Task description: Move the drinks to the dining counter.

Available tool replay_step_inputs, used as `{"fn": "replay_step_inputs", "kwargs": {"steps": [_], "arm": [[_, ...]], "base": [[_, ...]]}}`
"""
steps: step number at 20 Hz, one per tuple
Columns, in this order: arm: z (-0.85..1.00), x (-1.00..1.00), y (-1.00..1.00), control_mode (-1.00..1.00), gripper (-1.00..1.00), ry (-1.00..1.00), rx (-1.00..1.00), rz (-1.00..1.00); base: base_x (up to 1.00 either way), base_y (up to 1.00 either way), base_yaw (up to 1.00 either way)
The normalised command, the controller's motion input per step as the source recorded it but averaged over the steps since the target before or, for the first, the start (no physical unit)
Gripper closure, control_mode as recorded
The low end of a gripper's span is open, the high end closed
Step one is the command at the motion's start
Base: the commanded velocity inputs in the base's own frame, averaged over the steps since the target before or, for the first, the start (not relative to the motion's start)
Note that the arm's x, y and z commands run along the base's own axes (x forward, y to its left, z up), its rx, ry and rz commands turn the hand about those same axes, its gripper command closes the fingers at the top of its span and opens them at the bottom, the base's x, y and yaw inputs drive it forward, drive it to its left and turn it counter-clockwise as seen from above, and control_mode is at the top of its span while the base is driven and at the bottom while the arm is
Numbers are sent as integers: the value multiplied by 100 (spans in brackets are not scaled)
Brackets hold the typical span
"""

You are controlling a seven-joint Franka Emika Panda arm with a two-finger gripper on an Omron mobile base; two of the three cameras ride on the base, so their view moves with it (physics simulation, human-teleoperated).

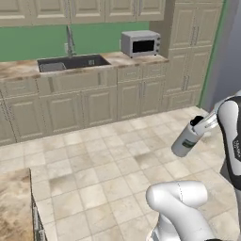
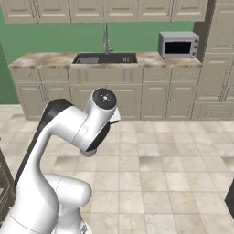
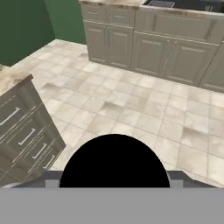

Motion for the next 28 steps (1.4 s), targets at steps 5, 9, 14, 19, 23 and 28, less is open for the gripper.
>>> {"fn": "replay_step_inputs", "kwargs": {"steps": [5,9,14,19,23,28], "arm": [[0,0,0,100,100,0,0,0],[0,0,0,100,100,0,0,0],[0,0,0,100,100,0,0,0],[0,0,0,100,100,0,0,0],[0,0,0,100,100,0,0,0],[0,0,0,100,100,0,0,0]], "base": [[-6,34,33],[0,20,27],[5,19,25],[5,33,25],[14,38,22],[22,37,21]]}}
